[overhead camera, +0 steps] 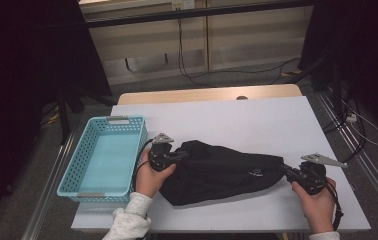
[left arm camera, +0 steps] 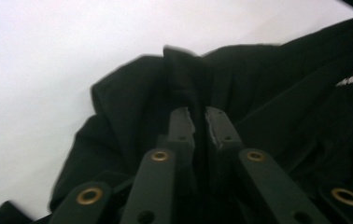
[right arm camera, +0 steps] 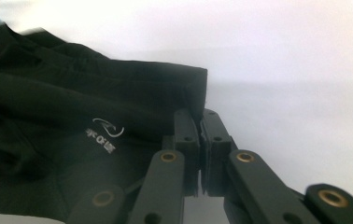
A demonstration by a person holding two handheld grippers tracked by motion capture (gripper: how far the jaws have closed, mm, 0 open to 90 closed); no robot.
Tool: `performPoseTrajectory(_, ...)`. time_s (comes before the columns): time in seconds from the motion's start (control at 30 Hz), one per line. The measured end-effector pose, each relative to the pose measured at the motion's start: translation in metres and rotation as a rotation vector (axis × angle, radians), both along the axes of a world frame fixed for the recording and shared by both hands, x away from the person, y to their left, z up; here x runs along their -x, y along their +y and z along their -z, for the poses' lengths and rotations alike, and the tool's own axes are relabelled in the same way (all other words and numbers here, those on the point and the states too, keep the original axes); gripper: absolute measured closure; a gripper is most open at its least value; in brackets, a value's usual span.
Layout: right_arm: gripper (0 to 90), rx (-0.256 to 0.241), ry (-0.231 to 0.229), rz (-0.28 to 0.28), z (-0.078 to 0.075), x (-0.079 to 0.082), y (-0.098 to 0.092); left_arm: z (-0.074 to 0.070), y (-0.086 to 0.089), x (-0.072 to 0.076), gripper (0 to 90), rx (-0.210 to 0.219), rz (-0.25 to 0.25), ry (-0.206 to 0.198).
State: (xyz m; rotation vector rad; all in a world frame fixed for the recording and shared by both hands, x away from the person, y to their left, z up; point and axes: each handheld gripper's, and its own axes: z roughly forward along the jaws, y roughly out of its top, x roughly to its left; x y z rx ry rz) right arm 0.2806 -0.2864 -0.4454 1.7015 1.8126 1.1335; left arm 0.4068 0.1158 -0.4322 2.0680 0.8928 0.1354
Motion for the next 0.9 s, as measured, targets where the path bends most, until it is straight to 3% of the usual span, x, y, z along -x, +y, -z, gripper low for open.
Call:
performPoseTrajectory(0.07,87.6,0.007,0.017,0.002,0.003,-0.001,-0.001,0.002,-0.002,-0.002,67.2,0.005,-0.012,0.005)
performPoseTrajectory(0.23,87.5,0.018,0.025,0.025,0.003,0.0,-0.004,0.0,-0.003,-0.011,55.5,0.017,-0.044,-0.001)
performPoseTrajectory(0.43,87.3,0.026,0.025,0.057,0.003,0.001,-0.01,-0.008,-0.014,-0.022,53.5,0.02,-0.059,-0.024)
performPoseTrajectory(0.6,87.2,0.03,0.022,0.042,0.003,0.0,-0.009,-0.02,-0.034,-0.028,59.0,-0.003,0.009,-0.045)
performPoseTrajectory(0.63,87.0,0.031,0.02,0.04,0.003,0.0,-0.009,-0.019,-0.039,-0.028,59.6,-0.002,0.022,-0.043)
performPoseTrajectory(0.7,86.8,0.028,0.023,0.029,0.003,0.001,-0.008,-0.013,-0.046,-0.03,63.1,-0.039,0.044,-0.012)
performPoseTrajectory(0.9,86.4,0.031,0.027,0.011,0.005,0.003,-0.008,0.014,-0.044,-0.028,62.1,-0.113,0.016,0.029)
